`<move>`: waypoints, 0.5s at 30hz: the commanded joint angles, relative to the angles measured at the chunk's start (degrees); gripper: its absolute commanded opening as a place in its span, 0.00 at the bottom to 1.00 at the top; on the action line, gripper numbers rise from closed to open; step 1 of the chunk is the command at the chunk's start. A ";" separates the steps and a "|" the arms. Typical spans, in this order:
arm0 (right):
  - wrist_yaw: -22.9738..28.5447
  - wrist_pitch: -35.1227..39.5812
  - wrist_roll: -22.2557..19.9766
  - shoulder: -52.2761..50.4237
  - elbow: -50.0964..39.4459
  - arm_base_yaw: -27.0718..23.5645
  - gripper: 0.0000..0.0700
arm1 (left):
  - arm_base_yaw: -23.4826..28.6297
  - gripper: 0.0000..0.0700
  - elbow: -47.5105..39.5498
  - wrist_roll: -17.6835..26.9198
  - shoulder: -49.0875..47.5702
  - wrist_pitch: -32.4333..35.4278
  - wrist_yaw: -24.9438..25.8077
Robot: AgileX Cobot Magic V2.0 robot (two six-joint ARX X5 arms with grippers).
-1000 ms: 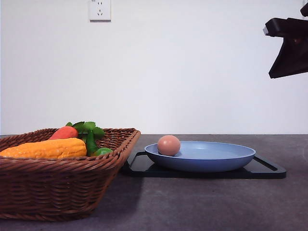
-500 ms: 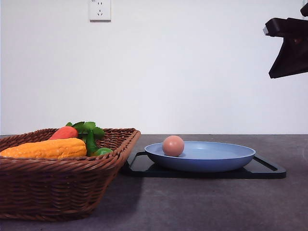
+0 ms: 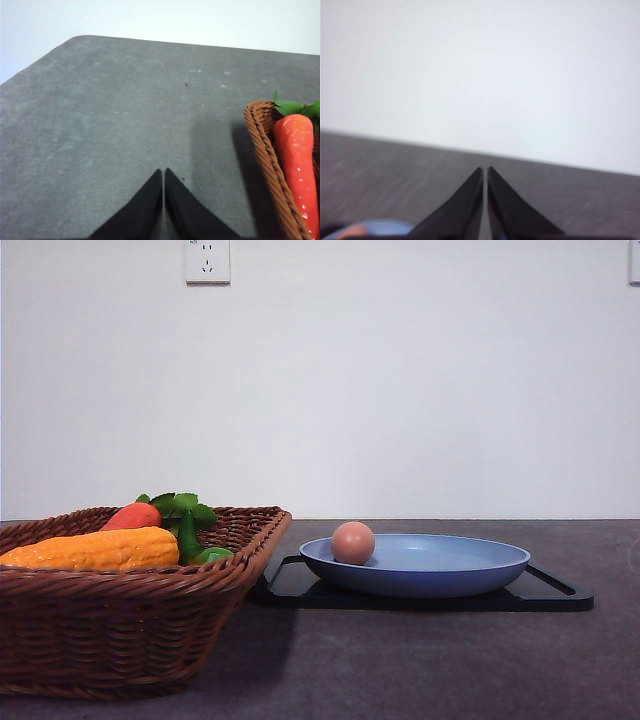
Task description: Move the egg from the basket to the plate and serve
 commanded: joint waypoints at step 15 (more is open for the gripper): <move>-15.11 -0.08 8.44 -10.74 -19.14 -18.31 0.00 | 0.00 0.00 -0.74 -0.20 -0.04 -2.36 -0.09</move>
